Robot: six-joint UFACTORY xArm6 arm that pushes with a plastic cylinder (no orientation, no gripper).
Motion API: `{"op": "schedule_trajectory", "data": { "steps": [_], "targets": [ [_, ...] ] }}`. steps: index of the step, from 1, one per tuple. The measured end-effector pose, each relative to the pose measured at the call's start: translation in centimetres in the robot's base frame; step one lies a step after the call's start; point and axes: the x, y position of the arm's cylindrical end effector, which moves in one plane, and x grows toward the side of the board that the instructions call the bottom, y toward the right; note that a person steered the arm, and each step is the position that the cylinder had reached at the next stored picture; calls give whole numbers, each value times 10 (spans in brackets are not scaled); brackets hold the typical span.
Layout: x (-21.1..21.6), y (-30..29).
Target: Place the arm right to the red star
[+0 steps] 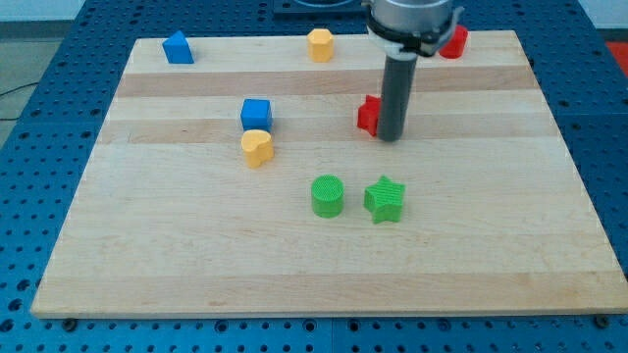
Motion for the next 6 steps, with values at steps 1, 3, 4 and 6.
{"op": "schedule_trajectory", "data": {
  "steps": [1, 3, 4, 6],
  "targets": [
    [-35, 8],
    [-61, -75],
    [-50, -76],
    [-5, -119]
  ]
}}
